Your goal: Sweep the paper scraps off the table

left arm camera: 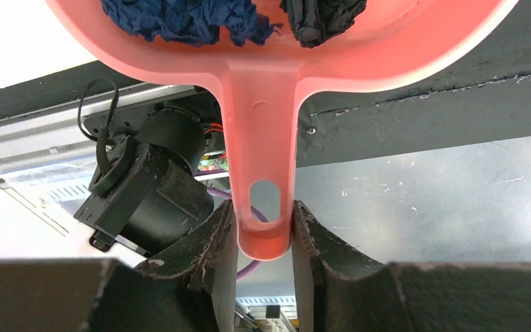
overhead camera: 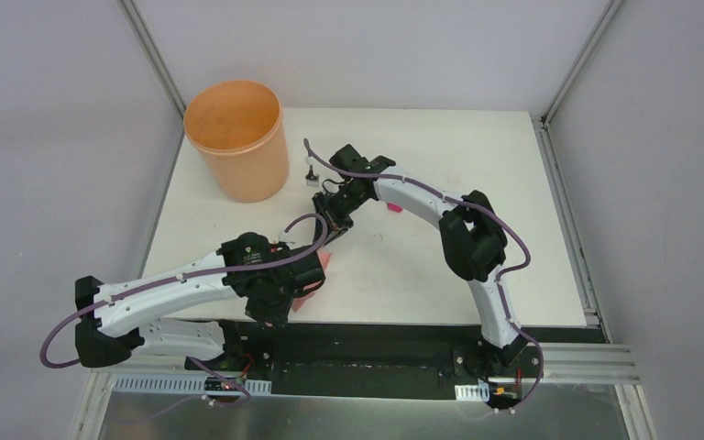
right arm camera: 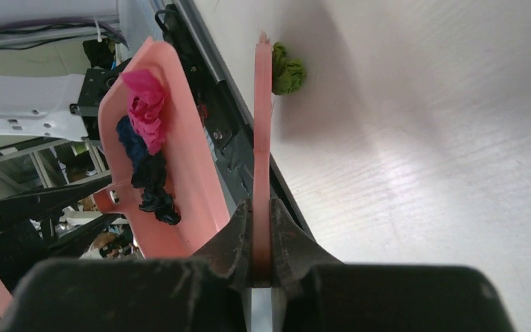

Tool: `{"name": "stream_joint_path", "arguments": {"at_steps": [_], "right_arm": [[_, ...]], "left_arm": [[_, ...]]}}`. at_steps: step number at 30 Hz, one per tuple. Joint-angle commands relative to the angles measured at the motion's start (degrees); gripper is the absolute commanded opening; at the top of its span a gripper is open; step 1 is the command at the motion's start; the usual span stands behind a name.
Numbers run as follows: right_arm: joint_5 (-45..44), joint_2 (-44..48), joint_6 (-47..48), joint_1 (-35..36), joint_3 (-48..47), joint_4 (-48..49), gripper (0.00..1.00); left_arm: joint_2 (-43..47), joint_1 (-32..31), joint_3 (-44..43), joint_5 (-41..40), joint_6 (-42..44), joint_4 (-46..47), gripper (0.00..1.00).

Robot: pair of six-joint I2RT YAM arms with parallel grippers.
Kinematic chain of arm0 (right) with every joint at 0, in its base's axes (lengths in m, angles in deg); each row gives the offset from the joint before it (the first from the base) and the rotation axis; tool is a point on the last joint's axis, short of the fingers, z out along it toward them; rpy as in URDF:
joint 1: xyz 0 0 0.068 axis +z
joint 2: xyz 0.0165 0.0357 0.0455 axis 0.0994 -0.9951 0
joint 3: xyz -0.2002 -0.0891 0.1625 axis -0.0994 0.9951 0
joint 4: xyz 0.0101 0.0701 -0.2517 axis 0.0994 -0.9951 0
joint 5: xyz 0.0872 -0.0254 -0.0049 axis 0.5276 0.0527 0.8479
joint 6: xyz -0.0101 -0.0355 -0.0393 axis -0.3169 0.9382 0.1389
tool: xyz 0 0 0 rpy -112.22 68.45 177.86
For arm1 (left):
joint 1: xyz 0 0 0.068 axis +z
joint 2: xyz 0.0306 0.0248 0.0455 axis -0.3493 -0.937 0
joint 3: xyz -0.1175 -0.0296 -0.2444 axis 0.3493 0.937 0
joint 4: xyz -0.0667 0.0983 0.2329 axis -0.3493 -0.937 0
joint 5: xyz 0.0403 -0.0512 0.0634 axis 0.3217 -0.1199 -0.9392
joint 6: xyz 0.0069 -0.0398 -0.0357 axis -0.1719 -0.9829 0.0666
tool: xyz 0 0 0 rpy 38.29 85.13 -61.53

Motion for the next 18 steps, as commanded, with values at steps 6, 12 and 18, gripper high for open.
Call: {"name": "stream_joint_path", "arguments": {"at_steps": [6, 12, 18], "right_arm": [[-16.68, 13.17, 5.51, -6.55, 9.15, -2.58, 0.0], [-24.72, 29.78, 12.48, -13.99, 21.35, -6.0, 0.0], [-25.4, 43.69, 21.51, -23.31, 24.17, -18.55, 0.0]], "left_arm": [[-3.5, -0.54, -1.12, -0.99, 6.12, -2.69, 0.0], [-11.02, -0.54, -3.16, -3.22, 13.35, 0.84, 0.0], [-19.92, -0.57, -6.05, -4.49, 22.41, 6.47, 0.0]]}}
